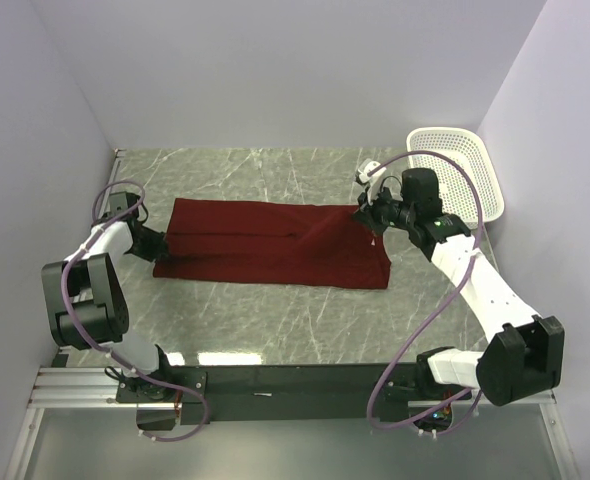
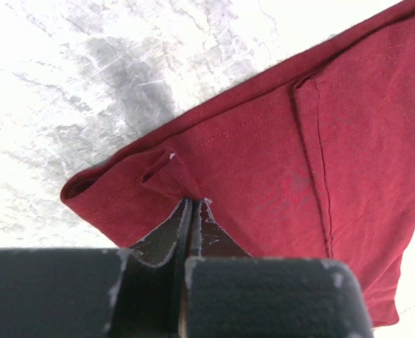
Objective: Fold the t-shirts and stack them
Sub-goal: Fold the tshirt
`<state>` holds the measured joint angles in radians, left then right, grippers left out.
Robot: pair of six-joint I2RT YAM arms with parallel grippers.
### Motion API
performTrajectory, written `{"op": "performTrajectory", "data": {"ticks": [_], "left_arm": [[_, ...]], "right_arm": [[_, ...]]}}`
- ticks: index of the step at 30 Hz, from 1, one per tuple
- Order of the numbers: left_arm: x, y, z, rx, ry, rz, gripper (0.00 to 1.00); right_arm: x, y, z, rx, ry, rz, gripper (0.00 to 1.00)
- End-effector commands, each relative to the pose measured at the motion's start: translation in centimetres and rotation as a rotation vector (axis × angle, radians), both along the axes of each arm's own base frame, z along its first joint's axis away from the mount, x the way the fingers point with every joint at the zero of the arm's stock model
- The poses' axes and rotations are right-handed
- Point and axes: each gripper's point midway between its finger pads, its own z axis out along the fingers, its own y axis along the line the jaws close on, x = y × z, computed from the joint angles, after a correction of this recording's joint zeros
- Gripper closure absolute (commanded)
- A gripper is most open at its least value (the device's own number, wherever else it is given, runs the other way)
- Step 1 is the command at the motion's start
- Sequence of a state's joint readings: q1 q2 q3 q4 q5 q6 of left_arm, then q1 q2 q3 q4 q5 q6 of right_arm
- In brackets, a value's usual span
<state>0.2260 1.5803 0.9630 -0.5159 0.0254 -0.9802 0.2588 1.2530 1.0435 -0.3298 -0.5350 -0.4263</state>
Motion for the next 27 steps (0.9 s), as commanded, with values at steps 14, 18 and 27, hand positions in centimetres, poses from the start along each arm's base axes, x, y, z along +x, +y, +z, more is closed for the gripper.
{"op": "performTrajectory", "data": {"ticks": [14, 18, 27], "left_arm": [[2.3, 1.8, 5.8, 0.112, -0.154, -0.029, 0.25], [2.6, 1.4, 8.2, 0.168, -0.267, -0.146, 0.19], [0.2, -0.9, 12.4, 0.257, -0.539, -0.333, 0.15]], "right_arm": [[1.7, 0.5, 1.2, 0.023, -0.036, 0.005, 1.0], [2.1, 0.4, 0.8, 0.013, -0.026, 0.002, 1.0], [2.8, 0.4, 0.9, -0.004, -0.029, 0.0, 1.0]]}}
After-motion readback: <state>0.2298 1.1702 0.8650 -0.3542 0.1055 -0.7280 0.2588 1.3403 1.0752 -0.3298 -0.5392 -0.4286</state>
